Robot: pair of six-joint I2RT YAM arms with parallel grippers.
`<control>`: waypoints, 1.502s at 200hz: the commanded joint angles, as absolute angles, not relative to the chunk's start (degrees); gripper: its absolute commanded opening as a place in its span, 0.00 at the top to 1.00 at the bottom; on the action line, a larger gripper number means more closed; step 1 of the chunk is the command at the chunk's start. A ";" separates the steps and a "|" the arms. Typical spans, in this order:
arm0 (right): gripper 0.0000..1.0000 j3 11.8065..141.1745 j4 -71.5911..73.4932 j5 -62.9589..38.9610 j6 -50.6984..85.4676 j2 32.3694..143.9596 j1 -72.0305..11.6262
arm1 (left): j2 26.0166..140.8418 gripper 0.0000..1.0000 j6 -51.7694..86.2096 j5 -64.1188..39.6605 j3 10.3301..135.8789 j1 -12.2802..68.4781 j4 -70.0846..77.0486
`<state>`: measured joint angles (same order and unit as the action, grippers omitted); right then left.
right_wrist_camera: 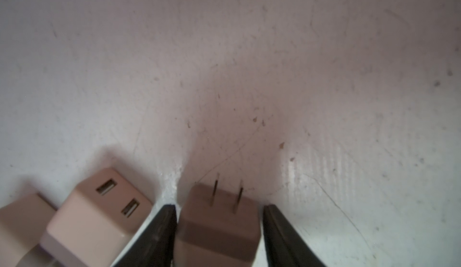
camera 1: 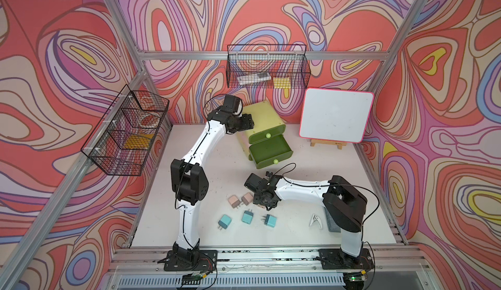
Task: Place the plugs into the drawer by color
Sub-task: Pick up the plug from the center of the board, then place the plug in the drawer.
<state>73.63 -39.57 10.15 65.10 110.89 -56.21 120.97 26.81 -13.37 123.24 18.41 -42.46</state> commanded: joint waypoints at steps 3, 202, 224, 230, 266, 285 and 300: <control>0.50 72.61 -38.67 9.32 64.45 111.62 -55.74 | 120.13 0.26 26.09 -13.23 122.08 18.63 -45.01; 0.68 80.47 -35.25 14.63 21.22 91.42 -51.60 | 119.68 0.26 25.56 -12.68 123.84 18.63 -45.73; 0.70 84.29 -34.14 11.81 16.27 93.92 -47.50 | 120.23 0.26 25.36 -12.70 125.13 18.63 -46.39; 0.71 86.01 -34.20 11.61 14.96 95.31 -46.51 | 120.23 0.26 25.40 -12.66 125.24 18.63 -46.32; 0.72 94.42 -35.04 10.01 9.75 103.59 -43.33 | 120.15 0.26 25.12 -12.31 125.29 18.63 -46.32; 0.72 97.92 -36.32 8.73 8.80 106.97 -42.01 | 120.31 0.26 25.04 -12.10 125.42 18.63 -46.47; 0.72 99.11 -36.49 7.16 8.45 108.71 -40.88 | 120.41 0.26 25.03 -12.06 125.42 18.63 -46.48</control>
<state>96.66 -35.29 10.02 11.55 106.41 -42.39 120.97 26.33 -13.19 124.14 18.41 -44.14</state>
